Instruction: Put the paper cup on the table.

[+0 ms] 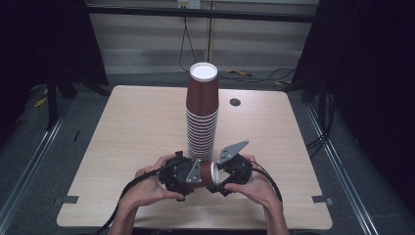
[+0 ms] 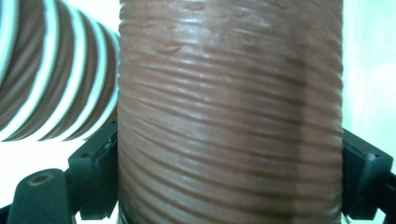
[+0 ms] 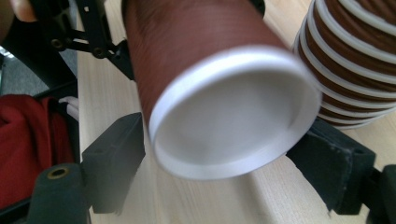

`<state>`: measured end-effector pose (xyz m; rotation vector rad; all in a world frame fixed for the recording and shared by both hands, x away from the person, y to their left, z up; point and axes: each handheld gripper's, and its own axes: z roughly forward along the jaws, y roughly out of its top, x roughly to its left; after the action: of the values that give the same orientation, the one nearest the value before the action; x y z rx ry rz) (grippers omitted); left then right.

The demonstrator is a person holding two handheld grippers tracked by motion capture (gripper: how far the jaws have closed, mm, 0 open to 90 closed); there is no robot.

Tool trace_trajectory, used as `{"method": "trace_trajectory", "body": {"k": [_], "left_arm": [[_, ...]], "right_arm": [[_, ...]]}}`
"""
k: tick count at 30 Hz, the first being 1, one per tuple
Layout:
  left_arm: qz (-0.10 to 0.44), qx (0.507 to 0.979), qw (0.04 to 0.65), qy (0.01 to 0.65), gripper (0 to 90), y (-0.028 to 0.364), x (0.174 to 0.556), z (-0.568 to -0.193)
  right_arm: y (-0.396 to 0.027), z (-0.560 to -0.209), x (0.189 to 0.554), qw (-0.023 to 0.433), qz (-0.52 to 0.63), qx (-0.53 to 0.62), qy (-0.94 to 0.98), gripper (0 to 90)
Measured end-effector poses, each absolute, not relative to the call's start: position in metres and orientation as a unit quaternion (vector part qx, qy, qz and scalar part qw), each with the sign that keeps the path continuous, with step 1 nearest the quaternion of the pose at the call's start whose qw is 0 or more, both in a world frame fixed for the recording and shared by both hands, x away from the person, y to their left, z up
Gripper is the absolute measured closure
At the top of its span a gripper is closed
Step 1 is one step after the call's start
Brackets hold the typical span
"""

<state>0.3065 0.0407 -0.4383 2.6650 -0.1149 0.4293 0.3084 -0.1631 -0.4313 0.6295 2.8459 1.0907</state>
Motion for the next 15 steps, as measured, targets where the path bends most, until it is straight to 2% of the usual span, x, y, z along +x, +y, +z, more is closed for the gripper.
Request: {"method": "trace_trajectory", "body": {"k": [8,15], "left_arm": [[0.168,0.965,0.194,-0.057,13.6,0.0362,0.3062,-0.4371],[0.164,0.963,0.205,-0.053,13.6,0.0332,0.3029,-0.4409]], "right_arm": [[-0.1587,-0.4323,0.3152,0.008,0.326,0.201,0.924,14.6],[-0.1551,-0.432,0.3183,-0.011,0.328,0.19,0.925,14.8]]}}
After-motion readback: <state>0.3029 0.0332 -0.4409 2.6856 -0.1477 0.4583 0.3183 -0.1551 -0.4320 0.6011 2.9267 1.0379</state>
